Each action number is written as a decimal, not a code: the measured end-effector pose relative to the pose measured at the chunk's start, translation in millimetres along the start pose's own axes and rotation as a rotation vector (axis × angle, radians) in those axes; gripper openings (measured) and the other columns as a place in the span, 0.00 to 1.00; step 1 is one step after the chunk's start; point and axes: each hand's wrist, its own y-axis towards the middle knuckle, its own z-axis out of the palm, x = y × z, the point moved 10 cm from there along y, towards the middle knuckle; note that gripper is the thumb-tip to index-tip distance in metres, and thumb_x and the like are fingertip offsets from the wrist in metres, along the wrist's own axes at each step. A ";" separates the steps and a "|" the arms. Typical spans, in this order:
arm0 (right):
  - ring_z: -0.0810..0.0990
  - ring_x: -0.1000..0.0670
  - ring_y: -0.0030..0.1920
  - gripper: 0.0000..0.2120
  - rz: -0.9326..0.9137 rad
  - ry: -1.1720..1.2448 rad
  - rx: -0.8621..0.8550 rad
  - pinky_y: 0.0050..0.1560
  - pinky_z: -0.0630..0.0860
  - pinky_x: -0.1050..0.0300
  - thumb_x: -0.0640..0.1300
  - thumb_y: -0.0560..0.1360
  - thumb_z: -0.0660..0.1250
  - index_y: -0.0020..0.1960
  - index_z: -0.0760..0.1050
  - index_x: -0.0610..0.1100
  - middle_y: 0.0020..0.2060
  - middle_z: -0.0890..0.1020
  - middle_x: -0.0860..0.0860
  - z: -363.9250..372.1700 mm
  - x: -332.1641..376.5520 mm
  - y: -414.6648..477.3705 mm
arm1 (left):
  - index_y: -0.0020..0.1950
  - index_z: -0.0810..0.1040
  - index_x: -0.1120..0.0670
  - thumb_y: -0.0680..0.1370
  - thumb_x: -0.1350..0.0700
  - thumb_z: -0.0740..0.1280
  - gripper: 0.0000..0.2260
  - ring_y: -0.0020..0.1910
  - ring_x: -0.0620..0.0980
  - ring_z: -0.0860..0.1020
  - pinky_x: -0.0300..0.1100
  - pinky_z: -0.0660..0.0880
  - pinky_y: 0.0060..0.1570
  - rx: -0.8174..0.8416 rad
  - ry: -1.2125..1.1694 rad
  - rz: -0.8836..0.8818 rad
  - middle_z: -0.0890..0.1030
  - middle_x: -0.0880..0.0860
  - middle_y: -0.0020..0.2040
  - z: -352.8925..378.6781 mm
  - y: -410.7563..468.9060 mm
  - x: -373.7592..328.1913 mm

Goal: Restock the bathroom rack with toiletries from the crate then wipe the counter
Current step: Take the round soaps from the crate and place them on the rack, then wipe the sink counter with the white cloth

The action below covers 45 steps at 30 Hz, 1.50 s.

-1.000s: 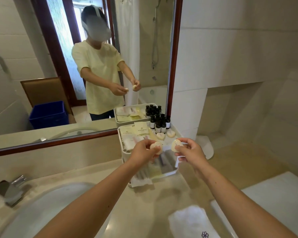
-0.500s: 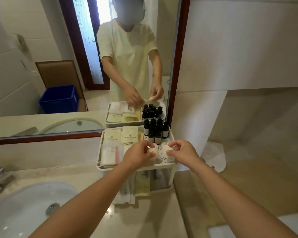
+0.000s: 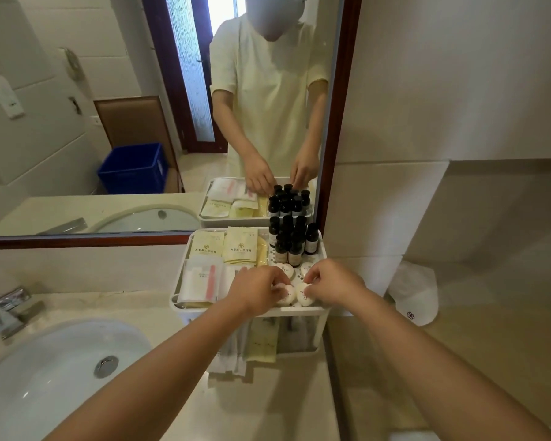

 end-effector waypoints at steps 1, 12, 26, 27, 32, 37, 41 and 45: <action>0.82 0.55 0.39 0.08 -0.003 -0.015 -0.014 0.42 0.79 0.57 0.46 0.70 0.70 0.49 0.79 0.55 0.43 0.82 0.58 -1.2 0.0 -0.1 | 0.58 0.79 0.44 0.77 0.48 0.67 0.10 0.52 0.49 0.78 0.49 0.71 0.60 -0.004 0.020 0.008 0.79 0.47 0.54 -0.1 0.2 -1.3; 0.81 0.54 0.41 0.09 -0.098 0.139 -0.249 0.37 0.76 0.58 0.42 0.74 0.65 0.47 0.78 0.56 0.47 0.81 0.59 -11.1 -3.3 -19.2 | 0.56 0.77 0.45 0.76 0.45 0.67 0.10 0.46 0.45 0.78 0.46 0.71 0.58 -0.158 -0.037 -0.044 0.82 0.44 0.45 -6.9 -12.1 0.6; 0.81 0.53 0.34 0.09 -0.089 0.598 -0.517 0.41 0.81 0.50 0.42 0.76 0.63 0.44 0.78 0.54 0.44 0.81 0.58 -7.2 2.3 -109.0 | 0.57 0.76 0.42 0.79 0.53 0.63 0.08 0.40 0.40 0.77 0.41 0.78 0.42 -0.322 -0.364 0.044 0.78 0.38 0.45 -31.0 -98.1 -1.5; 0.81 0.53 0.33 0.09 -0.078 0.609 -0.508 0.41 0.81 0.50 0.41 0.76 0.63 0.44 0.78 0.54 0.44 0.81 0.58 -1.3 3.5 -115.9 | 0.56 0.76 0.42 0.79 0.53 0.63 0.09 0.40 0.39 0.77 0.40 0.77 0.41 -0.323 -0.368 0.049 0.78 0.39 0.45 -30.3 -105.9 -1.3; 0.82 0.51 0.38 0.11 -0.040 0.637 -0.449 0.40 0.80 0.51 0.40 0.76 0.63 0.43 0.78 0.54 0.41 0.82 0.55 38.3 4.4 -156.3 | 0.55 0.76 0.43 0.78 0.55 0.65 0.08 0.42 0.37 0.76 0.35 0.75 0.40 -0.303 -0.399 0.055 0.78 0.39 0.46 -16.4 -148.2 4.0; 0.81 0.49 0.39 0.11 0.006 0.636 -0.361 0.34 0.74 0.58 0.39 0.75 0.63 0.42 0.78 0.54 0.38 0.81 0.53 91.3 -4.4 -198.1 | 0.55 0.77 0.44 0.77 0.55 0.64 0.09 0.42 0.37 0.76 0.37 0.75 0.41 -0.249 -0.395 0.016 0.77 0.39 0.45 20.0 -198.0 15.0; 0.80 0.48 0.41 0.10 0.025 0.605 -0.304 0.40 0.74 0.57 0.36 0.74 0.64 0.43 0.79 0.50 0.39 0.81 0.53 133.8 -16.5 -226.1 | 0.55 0.77 0.42 0.77 0.55 0.64 0.10 0.42 0.37 0.76 0.33 0.70 0.38 -0.169 -0.415 -0.029 0.78 0.38 0.44 61.7 -234.9 22.6; 0.80 0.51 0.42 0.12 0.045 0.592 -0.257 0.40 0.73 0.67 0.36 0.74 0.64 0.44 0.79 0.51 0.40 0.81 0.55 172.3 -33.7 -249.9 | 0.55 0.77 0.42 0.77 0.55 0.64 0.11 0.45 0.38 0.77 0.34 0.73 0.44 -0.093 -0.424 -0.048 0.78 0.39 0.46 98.8 -266.5 24.9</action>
